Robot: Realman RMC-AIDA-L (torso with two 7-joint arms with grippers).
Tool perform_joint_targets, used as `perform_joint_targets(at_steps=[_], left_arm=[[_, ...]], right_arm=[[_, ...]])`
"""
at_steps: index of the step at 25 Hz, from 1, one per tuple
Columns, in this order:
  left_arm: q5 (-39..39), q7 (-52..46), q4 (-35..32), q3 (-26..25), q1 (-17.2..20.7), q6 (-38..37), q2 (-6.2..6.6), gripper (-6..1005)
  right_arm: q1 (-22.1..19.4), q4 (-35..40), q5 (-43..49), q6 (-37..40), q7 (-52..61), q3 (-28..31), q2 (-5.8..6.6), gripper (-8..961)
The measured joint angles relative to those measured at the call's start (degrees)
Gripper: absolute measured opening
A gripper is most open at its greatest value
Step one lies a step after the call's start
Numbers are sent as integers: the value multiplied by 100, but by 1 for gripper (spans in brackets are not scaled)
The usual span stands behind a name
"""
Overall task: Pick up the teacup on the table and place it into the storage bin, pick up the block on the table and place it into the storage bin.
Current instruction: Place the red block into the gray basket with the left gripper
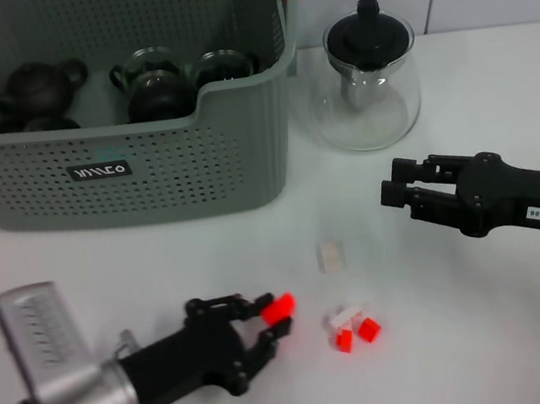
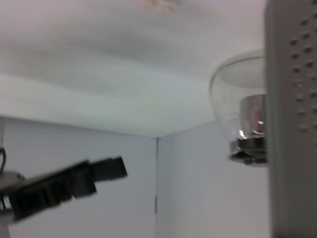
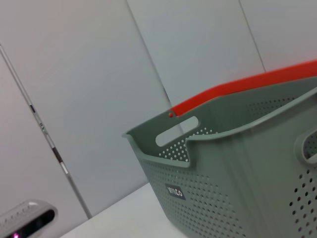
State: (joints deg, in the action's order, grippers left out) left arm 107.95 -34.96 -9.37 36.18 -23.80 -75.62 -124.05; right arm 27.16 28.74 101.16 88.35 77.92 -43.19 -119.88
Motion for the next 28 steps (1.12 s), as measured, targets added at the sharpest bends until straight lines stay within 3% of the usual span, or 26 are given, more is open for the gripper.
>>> perform_joint_targets(at_steps=[5,9,12,16,19,22,23,24,27,28], left_arm=[[-11,-977,-1125,-62,665,-747,86,282],[-13,-1599,-1897,-640,964,-1834,218,283],[-39,-2102,-2281,-1288,901,-2884,335,282],[-338,-3286,-2534,-2266,367,-3666,599,283],[-633,-4158,-2633,-2592,-114,-3527,799,283],[-745,-5003,-2809,-2613,-597,-2802,947,283],[-662,-5440,-2949,-2391,-876,-2159,1024,283],[-662,-5440,-2949,-2391,-876,-2159,1024,282],[-266,-6004,-3122,-1442,-1212,-877,1158,282],[-266,-6004,-3122,-1442,-1212,-877,1158,282]], right_arm=[[-14,0,0,1,3,-1,1,572],[-38,0,0,-6,4,-4,0,573],[-45,0,0,-6,5,-11,0,573],[-41,0,0,-9,4,-13,0,574],[-32,0,0,-10,-3,-23,0,575],[-23,0,0,-10,-5,-32,-1,575],[-19,0,0,-10,-5,-31,0,575],[-15,0,0,-10,-5,-32,0,576],[-11,0,0,-3,-5,-31,0,576],[-10,0,0,-4,-5,-31,0,576]])
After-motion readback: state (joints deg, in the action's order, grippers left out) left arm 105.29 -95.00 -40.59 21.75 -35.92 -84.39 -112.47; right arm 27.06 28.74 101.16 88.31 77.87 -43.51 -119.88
